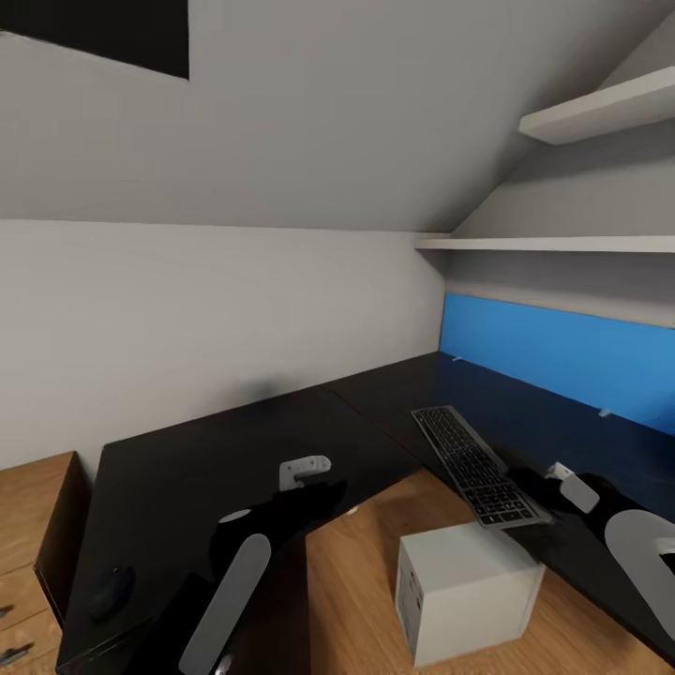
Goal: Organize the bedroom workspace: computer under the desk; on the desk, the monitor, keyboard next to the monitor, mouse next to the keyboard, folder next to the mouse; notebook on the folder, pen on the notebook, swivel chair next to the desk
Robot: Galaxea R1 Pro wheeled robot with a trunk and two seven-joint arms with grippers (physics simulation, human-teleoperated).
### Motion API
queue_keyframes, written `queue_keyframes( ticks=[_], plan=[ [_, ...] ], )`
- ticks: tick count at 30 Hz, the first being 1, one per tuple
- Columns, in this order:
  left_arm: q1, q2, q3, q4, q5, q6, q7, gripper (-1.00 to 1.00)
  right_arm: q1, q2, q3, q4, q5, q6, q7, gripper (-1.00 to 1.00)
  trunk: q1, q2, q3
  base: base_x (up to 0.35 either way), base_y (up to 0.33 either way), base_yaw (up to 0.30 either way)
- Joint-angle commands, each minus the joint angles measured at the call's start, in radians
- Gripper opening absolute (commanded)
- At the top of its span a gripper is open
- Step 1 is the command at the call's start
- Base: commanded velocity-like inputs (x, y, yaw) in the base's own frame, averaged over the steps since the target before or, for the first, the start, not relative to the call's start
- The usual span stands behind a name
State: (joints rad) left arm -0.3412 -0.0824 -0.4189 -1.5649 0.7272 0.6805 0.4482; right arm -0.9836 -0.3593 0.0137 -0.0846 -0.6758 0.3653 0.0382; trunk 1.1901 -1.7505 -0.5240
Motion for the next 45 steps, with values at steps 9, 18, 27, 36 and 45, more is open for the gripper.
queue_keyframes(
  ticks=[9,18,27,36,45],
  plan=[
    [-0.001,0.0,-0.001,-0.001,0.012,0.001,0.01,1.0,0.0,0.0,0.005,0.006,0.002,0.007,0.0,1.0,0.0,-0.001,-0.001,-0.152,0.0,0.0],
    [-0.001,0.0,-0.001,-0.001,0.011,0.002,0.01,1.0,0.0,0.0,0.006,0.005,0.002,0.007,0.0,1.0,0.0,-0.001,-0.001,-0.004,0.0,0.0],
    [-0.001,0.0,-0.001,-0.001,0.008,0.001,0.01,1.0,0.0,0.013,0.007,0.005,0.005,0.006,-0.001,1.0,0.0,-0.001,-0.001,0.0,0.0,0.085],
    [-0.001,0.0,-0.001,-0.001,0.009,0.001,0.01,1.0,0.0,0.013,0.007,0.005,0.005,0.007,0.0,1.0,0.0,-0.001,-0.001,0.0,0.0,0.018],
    [-0.001,0.0,-0.002,-0.001,0.008,0.001,0.01,1.0,0.0,0.015,0.008,0.005,0.005,0.007,0.0,1.0,0.0,-0.001,-0.001,0.0,0.0,0.083]
  ],
)
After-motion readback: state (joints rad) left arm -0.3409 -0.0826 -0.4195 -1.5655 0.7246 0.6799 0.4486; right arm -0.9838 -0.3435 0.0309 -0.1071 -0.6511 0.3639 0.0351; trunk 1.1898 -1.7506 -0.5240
